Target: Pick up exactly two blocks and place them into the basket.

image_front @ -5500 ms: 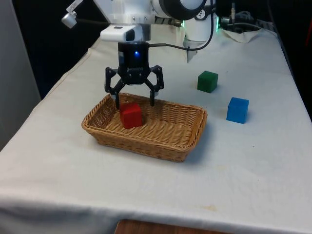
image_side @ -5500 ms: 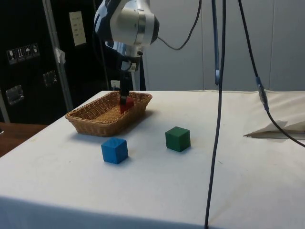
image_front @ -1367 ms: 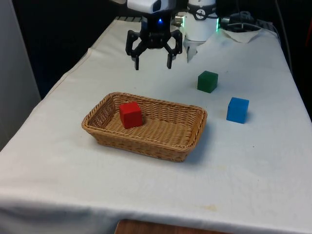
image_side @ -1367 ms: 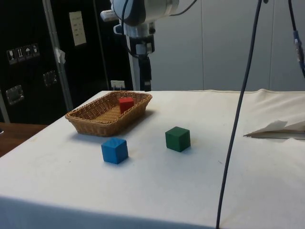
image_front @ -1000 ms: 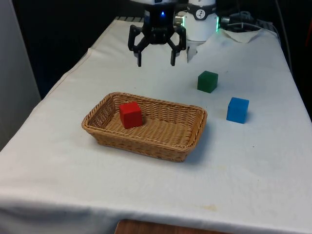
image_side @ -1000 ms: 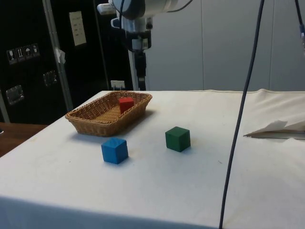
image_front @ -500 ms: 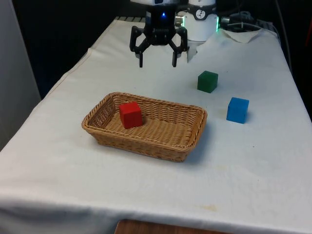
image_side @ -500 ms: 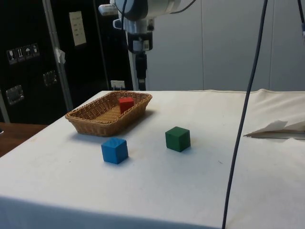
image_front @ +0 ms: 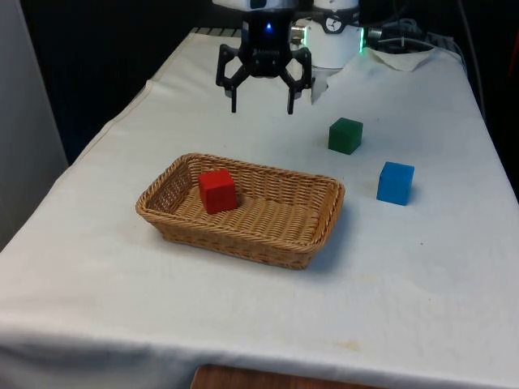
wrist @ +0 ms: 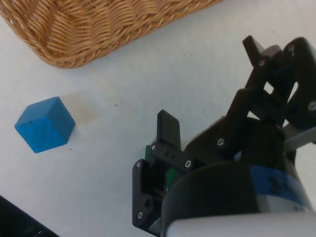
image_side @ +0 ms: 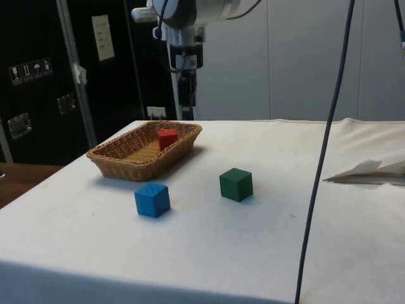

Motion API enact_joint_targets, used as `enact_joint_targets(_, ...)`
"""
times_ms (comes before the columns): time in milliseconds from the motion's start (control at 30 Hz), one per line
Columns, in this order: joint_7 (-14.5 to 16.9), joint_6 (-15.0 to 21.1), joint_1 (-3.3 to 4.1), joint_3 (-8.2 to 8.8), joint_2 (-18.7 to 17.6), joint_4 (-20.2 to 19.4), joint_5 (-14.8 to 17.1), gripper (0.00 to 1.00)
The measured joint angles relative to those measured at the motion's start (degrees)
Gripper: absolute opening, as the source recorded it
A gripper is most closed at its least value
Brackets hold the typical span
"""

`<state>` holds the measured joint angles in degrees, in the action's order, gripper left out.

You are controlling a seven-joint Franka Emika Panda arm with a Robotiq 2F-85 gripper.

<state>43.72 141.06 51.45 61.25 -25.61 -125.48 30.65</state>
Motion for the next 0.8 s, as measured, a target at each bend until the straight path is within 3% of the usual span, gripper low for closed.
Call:
enact_joint_targets(200,-2.3,-0.1,-0.17,-0.29,0.0,-0.1,0.0,1.00)
enact_joint_targets(800,-3.8,-0.6,-0.06,-0.57,2.2,-0.6,-2.7,1.00)
